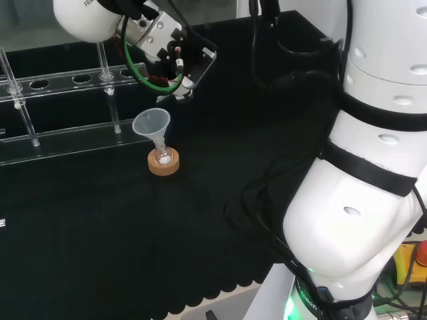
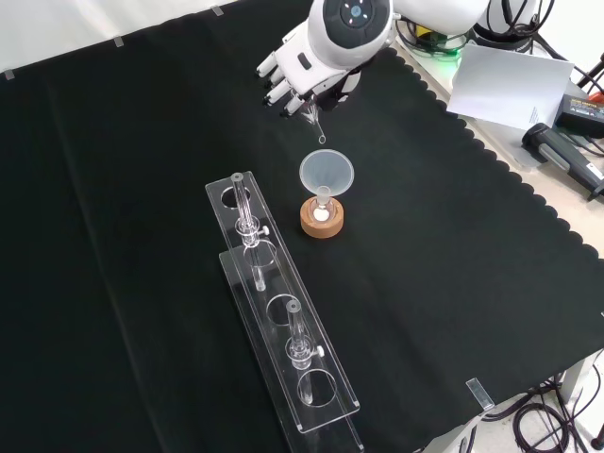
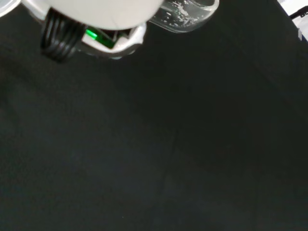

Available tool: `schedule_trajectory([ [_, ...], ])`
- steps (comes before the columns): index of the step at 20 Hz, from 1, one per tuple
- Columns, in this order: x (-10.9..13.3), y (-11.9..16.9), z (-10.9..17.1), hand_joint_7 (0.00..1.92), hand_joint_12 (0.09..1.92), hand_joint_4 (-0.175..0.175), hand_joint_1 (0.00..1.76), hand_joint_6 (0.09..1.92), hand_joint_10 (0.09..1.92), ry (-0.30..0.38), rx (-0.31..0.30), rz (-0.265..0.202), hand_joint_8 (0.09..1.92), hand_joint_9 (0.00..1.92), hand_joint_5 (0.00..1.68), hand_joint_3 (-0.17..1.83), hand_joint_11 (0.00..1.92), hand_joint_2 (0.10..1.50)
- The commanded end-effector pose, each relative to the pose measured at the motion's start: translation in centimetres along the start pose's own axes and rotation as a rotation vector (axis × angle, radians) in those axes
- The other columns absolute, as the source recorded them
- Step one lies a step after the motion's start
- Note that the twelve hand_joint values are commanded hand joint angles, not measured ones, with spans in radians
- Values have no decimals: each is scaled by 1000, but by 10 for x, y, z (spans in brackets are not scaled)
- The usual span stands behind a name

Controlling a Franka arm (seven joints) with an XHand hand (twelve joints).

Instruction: Put the weighing funnel back on the table.

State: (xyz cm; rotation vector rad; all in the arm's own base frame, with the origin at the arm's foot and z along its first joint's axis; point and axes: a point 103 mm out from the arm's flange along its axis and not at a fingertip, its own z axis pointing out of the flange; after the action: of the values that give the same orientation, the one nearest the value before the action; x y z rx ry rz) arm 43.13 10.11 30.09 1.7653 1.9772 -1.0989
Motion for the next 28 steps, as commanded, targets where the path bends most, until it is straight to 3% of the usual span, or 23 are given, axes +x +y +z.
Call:
schedule_trajectory([
  [1,-12,1,10,667,1077,175,1144,462,247,59,-2,0,648,1080,1384,646,796,623],
  [7,-29,4,23,667,1076,175,1143,464,247,144,-7,15,649,1080,1383,646,796,624],
  [16,-61,24,64,666,1077,175,1143,467,247,246,3,44,650,1081,1381,646,800,624],
  [28,-64,61,114,665,1077,175,1143,472,247,307,49,45,651,1082,1379,645,805,625],
])
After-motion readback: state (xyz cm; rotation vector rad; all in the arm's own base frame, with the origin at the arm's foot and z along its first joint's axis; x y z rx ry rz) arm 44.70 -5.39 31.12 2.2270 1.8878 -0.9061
